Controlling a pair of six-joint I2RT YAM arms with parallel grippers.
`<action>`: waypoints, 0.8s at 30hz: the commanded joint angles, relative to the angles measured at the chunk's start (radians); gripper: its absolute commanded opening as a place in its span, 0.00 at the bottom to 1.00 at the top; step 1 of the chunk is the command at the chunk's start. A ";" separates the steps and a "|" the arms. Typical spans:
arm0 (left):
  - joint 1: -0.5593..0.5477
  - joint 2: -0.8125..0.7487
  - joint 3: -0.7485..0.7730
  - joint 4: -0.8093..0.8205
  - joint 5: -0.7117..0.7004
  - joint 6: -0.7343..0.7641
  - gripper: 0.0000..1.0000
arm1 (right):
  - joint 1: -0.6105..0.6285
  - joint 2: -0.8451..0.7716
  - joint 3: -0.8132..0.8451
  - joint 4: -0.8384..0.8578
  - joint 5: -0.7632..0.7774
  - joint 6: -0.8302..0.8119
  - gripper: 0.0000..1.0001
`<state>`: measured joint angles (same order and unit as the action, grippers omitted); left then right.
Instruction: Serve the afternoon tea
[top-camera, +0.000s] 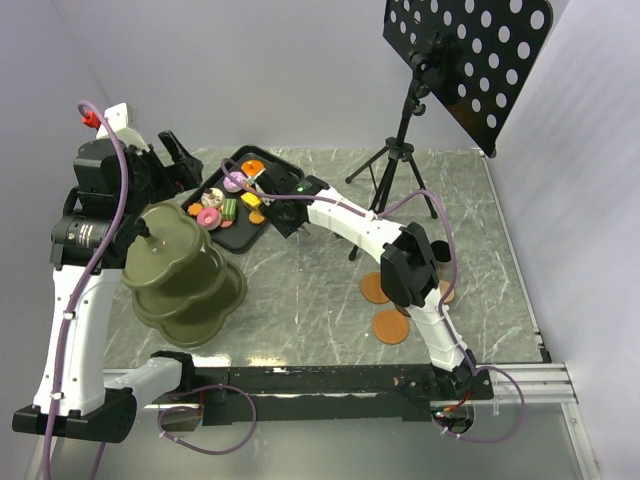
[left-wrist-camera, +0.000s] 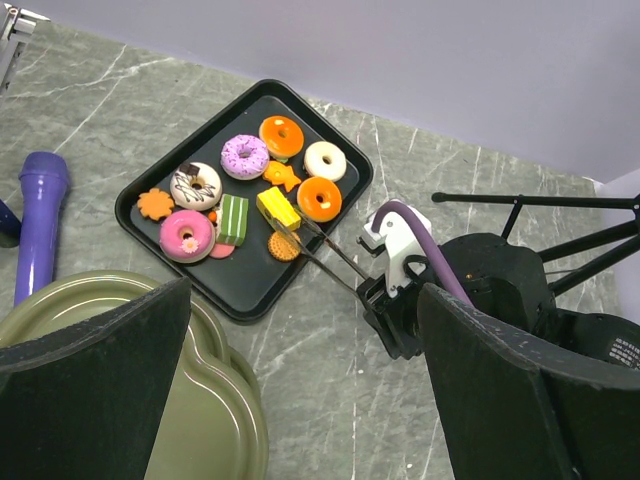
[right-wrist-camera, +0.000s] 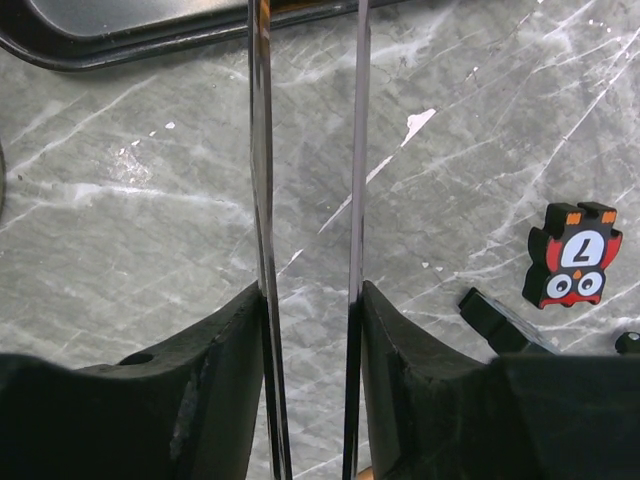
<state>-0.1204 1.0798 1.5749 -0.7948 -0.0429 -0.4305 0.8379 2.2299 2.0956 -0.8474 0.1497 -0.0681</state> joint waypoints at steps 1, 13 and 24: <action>-0.001 0.000 0.000 0.017 -0.009 0.013 1.00 | 0.000 0.007 0.053 -0.004 0.021 -0.007 0.42; -0.001 0.015 0.045 0.016 -0.028 0.007 1.00 | 0.000 -0.097 -0.035 0.091 0.040 0.004 0.27; 0.021 0.025 0.056 0.051 -0.005 -0.065 1.00 | 0.000 -0.378 -0.242 0.153 -0.056 -0.007 0.25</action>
<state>-0.1143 1.1130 1.6039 -0.7898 -0.0563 -0.4580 0.8379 2.0323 1.8988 -0.7620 0.1539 -0.0685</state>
